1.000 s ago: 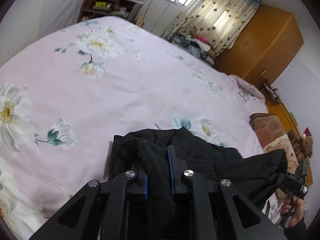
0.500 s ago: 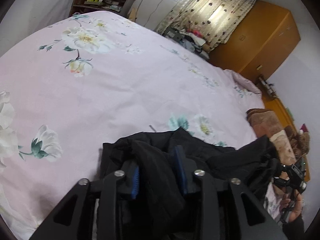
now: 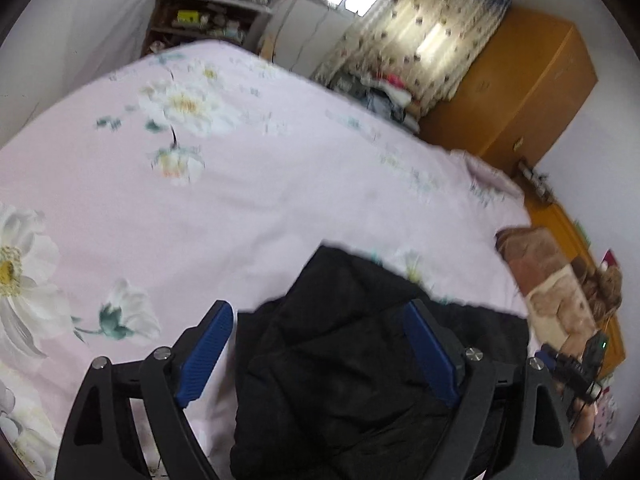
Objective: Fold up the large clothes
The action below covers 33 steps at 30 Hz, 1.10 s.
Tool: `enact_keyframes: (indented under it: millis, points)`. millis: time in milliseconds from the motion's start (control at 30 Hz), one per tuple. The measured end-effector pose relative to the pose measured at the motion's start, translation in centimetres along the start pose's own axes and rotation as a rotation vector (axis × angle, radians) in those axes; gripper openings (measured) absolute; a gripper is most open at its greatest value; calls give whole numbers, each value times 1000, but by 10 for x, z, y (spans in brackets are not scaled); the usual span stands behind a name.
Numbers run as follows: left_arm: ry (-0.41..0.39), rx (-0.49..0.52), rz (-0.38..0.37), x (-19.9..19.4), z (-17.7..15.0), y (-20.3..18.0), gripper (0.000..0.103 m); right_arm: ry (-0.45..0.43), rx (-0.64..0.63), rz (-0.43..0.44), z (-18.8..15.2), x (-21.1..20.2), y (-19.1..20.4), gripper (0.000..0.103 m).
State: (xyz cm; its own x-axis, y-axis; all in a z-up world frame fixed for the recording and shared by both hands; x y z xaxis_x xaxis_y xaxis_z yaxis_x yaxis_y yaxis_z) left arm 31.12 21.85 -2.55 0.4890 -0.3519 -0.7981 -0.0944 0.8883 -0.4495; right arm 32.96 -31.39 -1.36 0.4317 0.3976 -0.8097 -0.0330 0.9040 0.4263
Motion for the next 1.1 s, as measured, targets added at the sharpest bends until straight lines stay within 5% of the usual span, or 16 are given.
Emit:
enact_keyframes:
  millis: [200, 467, 733, 833, 900, 967, 1100]
  points:
    - [119, 54, 34, 50, 2, -5, 88, 103, -20, 15, 7, 37, -16, 64]
    - [83, 230, 136, 67, 15, -40, 88, 160, -23, 102, 28, 62, -28, 65]
    - [90, 247, 134, 77, 21, -41, 83, 247, -16, 210, 36, 80, -39, 76]
    - [89, 254, 146, 80, 21, -43, 70, 244, -32, 223, 37, 79, -32, 76]
    - [88, 247, 170, 82, 22, -42, 42, 235, -73, 212, 36, 77, -19, 67]
    - [71, 229, 171, 80, 23, -39, 29, 205, -115, 130, 36, 73, -12, 25]
    - [-10, 210, 170, 63, 30, -41, 23, 103, -155, 8, 42, 51, 6, 17]
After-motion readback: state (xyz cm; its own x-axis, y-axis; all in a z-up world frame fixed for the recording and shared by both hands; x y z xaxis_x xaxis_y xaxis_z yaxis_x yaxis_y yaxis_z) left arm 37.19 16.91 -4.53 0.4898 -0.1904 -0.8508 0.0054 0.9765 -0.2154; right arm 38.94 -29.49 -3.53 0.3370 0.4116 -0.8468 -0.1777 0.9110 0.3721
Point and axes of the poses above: each gripper's, at about its wrist camera, not at the fingertips, and x roughly the way its jaws point, y to its left, z to its top, the point moved 4 cm from there along x, roughly the way its jaws point, and after that the axes turned 13 degrees about y, right-handed, at the moved point
